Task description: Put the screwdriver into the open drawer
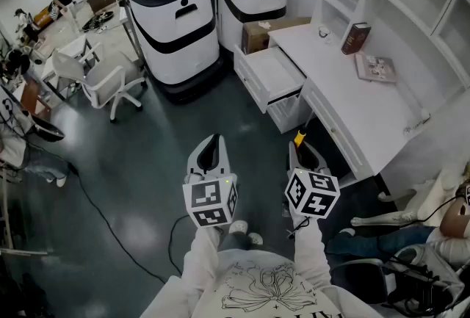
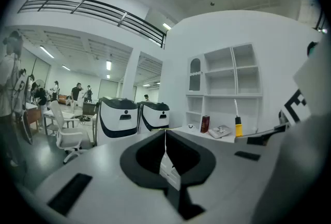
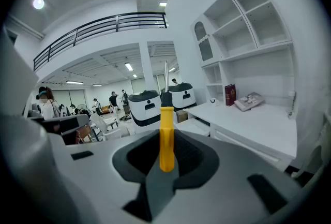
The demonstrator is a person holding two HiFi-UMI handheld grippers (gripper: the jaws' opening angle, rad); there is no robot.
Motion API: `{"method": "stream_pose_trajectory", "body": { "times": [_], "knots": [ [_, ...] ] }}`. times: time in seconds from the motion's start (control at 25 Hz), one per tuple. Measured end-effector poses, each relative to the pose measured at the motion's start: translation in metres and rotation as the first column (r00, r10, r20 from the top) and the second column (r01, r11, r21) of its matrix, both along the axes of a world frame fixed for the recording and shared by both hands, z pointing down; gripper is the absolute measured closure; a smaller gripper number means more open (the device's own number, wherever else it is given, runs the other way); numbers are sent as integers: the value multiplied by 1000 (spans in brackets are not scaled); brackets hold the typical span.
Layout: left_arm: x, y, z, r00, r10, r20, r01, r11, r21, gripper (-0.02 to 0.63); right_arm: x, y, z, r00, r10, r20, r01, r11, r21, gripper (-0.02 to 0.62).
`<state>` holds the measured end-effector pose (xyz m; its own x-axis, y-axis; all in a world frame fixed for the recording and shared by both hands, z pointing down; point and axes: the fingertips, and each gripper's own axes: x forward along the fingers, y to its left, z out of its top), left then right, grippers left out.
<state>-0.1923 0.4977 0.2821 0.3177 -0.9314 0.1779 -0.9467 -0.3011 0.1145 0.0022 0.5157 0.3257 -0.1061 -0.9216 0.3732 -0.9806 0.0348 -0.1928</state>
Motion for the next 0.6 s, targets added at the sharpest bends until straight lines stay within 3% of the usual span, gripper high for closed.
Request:
{"method": "stream_pose_trajectory", "body": {
  "times": [0.6],
  "knots": [
    [0, -40, 5, 999, 32, -6, -32, 999, 0, 600, -7, -38, 9, 1000, 23, 16, -23, 1000, -4, 517]
  ]
}}
